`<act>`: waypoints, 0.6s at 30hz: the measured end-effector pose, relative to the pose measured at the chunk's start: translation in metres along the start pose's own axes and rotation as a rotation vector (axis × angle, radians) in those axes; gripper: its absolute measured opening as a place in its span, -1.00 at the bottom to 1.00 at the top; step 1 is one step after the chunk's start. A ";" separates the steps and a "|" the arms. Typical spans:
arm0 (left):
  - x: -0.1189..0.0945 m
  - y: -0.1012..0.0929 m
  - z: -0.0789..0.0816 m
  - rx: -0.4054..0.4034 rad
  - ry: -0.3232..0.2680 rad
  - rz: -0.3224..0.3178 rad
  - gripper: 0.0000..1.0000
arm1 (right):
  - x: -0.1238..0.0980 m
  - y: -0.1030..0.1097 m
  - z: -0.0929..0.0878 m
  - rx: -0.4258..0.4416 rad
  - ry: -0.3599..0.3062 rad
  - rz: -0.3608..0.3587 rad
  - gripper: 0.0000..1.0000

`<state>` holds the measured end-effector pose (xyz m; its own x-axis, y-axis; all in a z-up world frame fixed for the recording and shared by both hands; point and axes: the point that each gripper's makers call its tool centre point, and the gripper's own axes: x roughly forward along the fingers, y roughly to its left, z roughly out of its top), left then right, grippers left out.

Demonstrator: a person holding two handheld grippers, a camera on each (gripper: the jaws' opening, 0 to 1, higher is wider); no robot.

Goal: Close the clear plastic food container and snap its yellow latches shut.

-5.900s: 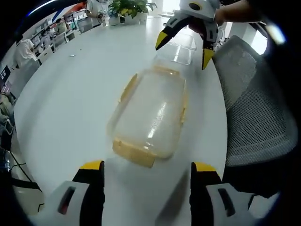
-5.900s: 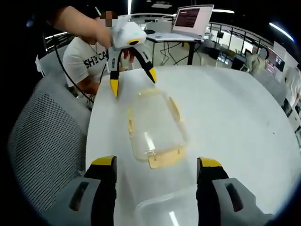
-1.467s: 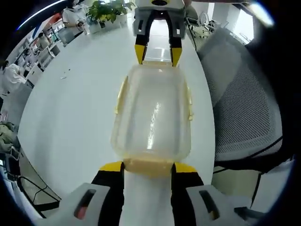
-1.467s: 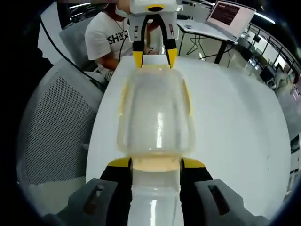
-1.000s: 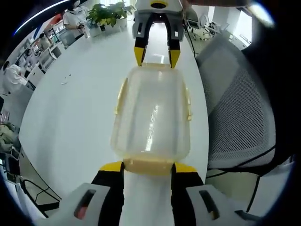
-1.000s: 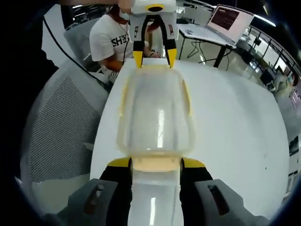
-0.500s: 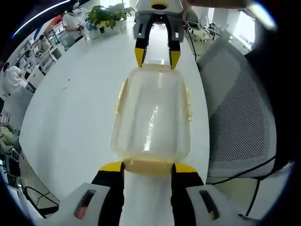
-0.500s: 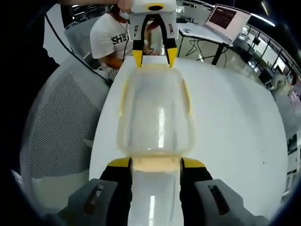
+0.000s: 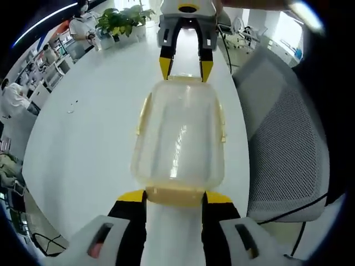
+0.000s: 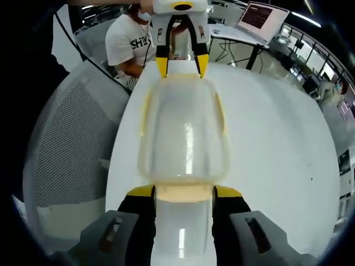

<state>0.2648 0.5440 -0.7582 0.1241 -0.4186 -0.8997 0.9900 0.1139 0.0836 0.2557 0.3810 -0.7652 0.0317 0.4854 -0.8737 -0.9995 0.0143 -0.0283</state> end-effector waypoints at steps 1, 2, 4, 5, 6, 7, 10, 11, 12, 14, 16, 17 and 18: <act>0.001 -0.001 0.003 -0.002 -0.006 0.001 -0.34 | -0.002 0.000 -0.004 0.000 0.004 -0.001 -0.28; 0.002 -0.001 0.005 -0.004 -0.009 0.000 -0.34 | -0.003 0.000 -0.006 0.001 0.005 -0.001 -0.28; 0.004 -0.003 0.009 -0.005 -0.015 -0.001 -0.34 | -0.006 0.001 -0.010 0.003 0.006 -0.001 -0.28; 0.005 -0.003 0.011 -0.005 -0.018 -0.002 -0.34 | -0.007 0.002 -0.012 0.003 0.007 -0.001 -0.28; 0.006 -0.004 0.013 -0.005 -0.019 -0.003 -0.34 | -0.007 0.002 -0.014 0.004 0.008 -0.001 -0.28; 0.007 -0.004 0.015 -0.006 -0.021 -0.004 -0.34 | -0.008 0.003 -0.016 0.006 0.011 -0.001 -0.28; 0.011 -0.005 0.019 -0.004 -0.019 -0.005 -0.34 | -0.009 0.003 -0.020 0.007 0.015 -0.002 -0.28; 0.011 -0.006 0.020 -0.005 -0.019 -0.006 -0.34 | -0.010 0.003 -0.022 0.007 0.017 -0.002 -0.28; 0.013 -0.006 0.021 -0.006 -0.019 -0.006 -0.34 | -0.011 0.004 -0.024 0.006 0.017 -0.004 -0.28; 0.014 -0.007 0.024 -0.005 -0.021 -0.006 -0.34 | -0.013 0.004 -0.027 0.009 0.015 -0.005 -0.28; 0.016 -0.007 0.028 -0.007 -0.027 -0.007 -0.34 | -0.015 0.004 -0.032 0.010 0.015 -0.007 -0.28; 0.017 -0.007 0.029 -0.007 -0.027 -0.007 -0.34 | -0.016 0.003 -0.033 0.009 0.015 -0.008 -0.28; 0.019 -0.008 0.032 -0.007 -0.026 -0.007 -0.34 | -0.017 0.004 -0.035 0.009 0.012 -0.009 -0.28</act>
<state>0.2618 0.5067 -0.7623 0.1192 -0.4425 -0.8888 0.9903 0.1174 0.0743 0.2516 0.3422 -0.7669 0.0403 0.4745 -0.8794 -0.9992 0.0261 -0.0317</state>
